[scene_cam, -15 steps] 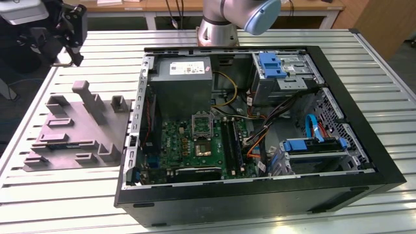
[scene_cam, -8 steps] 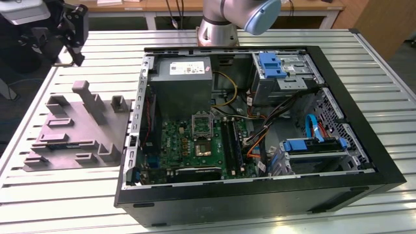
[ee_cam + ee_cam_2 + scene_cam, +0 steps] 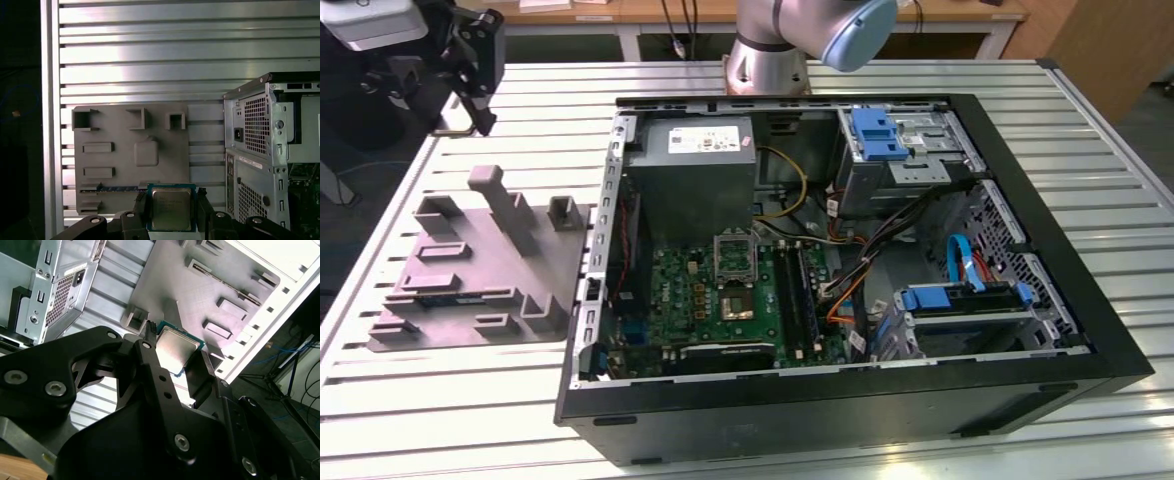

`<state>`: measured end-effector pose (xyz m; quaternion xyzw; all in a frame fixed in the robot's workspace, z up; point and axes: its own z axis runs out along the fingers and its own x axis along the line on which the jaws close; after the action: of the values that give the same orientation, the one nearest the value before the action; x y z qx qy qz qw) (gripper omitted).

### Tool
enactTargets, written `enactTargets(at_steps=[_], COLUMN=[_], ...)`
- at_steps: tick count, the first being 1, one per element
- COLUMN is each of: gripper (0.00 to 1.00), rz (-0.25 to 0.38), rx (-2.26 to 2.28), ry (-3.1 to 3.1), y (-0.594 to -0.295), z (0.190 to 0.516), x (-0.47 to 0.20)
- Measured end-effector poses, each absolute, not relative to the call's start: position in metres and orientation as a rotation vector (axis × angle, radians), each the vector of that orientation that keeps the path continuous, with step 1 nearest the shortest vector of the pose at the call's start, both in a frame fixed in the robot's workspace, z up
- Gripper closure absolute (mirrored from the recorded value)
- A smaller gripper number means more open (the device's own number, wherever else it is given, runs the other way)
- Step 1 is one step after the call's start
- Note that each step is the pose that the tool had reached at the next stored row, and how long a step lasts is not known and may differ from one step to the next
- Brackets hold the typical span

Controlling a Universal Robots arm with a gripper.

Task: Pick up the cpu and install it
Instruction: 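Pick up the cpu and move it towards the insertion slot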

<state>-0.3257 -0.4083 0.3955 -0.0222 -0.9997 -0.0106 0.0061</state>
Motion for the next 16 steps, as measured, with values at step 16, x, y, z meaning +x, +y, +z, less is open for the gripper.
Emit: enactTargets(at_steps=[16], gripper=[0.53], rz=[-0.033], rx=[-0.069], ry=[-3.128], y=[-0.4083], z=[0.3955], x=[-0.3194])
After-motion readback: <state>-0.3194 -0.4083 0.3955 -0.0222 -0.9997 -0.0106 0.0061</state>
